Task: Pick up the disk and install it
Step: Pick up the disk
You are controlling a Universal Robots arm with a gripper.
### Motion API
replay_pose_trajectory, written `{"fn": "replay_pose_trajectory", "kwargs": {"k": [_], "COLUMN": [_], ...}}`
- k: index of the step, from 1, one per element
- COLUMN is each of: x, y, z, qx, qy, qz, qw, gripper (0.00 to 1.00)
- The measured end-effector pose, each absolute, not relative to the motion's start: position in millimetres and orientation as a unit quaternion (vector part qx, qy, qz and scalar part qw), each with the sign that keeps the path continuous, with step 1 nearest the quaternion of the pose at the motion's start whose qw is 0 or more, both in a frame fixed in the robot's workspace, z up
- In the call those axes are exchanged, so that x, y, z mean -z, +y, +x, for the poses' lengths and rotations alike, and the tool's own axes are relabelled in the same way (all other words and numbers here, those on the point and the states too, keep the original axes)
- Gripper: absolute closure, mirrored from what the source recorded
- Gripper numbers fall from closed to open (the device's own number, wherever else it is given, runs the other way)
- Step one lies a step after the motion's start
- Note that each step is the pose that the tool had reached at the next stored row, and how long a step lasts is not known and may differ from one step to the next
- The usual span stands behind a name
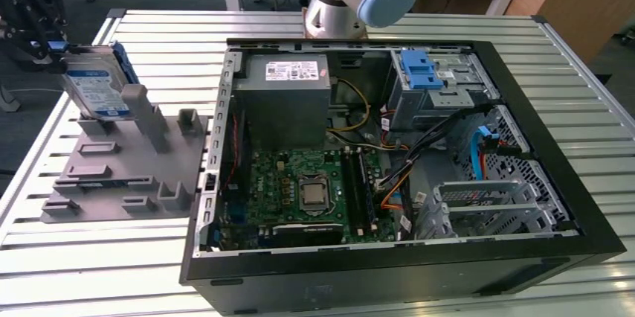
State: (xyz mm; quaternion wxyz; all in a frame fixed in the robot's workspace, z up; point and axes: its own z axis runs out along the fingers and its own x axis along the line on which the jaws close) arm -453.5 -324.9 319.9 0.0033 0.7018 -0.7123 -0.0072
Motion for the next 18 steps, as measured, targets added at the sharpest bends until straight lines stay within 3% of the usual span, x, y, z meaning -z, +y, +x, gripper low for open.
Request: {"fn": "replay_pose_trajectory", "kwargs": {"k": [18], "x": [-323.6], "y": [-324.9], "z": [-453.5], "qx": [0.007], "qy": [-0.712], "qz": [0.702], "qw": [0.003], "gripper": [0.63]}}
